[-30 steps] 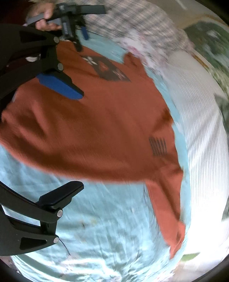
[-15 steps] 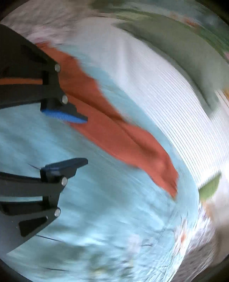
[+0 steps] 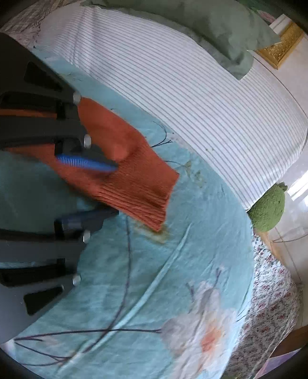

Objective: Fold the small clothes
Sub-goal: 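Grasp the sweater sleeve cuff with the right gripper and lift it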

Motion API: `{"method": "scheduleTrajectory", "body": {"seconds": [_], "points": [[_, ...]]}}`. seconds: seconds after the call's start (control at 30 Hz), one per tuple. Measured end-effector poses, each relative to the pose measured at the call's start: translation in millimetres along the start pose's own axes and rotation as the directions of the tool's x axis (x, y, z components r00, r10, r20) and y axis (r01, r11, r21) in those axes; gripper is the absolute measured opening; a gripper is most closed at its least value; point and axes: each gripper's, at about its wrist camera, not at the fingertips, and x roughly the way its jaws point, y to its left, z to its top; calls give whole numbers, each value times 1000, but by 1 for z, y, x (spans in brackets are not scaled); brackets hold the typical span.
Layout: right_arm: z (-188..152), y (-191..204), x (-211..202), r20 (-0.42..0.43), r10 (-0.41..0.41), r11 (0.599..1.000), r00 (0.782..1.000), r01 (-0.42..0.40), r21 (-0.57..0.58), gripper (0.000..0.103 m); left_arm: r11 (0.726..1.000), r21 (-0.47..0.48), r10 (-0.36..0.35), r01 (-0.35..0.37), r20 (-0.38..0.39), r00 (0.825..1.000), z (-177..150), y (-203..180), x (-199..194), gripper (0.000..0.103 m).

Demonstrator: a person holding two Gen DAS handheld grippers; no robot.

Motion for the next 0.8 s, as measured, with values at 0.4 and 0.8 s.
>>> {"method": "scheduleTrajectory", "body": {"seconds": [0.4,0.8], "points": [[-113,141,-74,-200,337,904,920,-376,-205,8,997,-63,-32,36,63,998,-17,20,-8,94],[-351,344,-37,-627,506,721,593,-689,-70,8,954,-263,-106,141,143,984,-46,94,-21,94]]}}
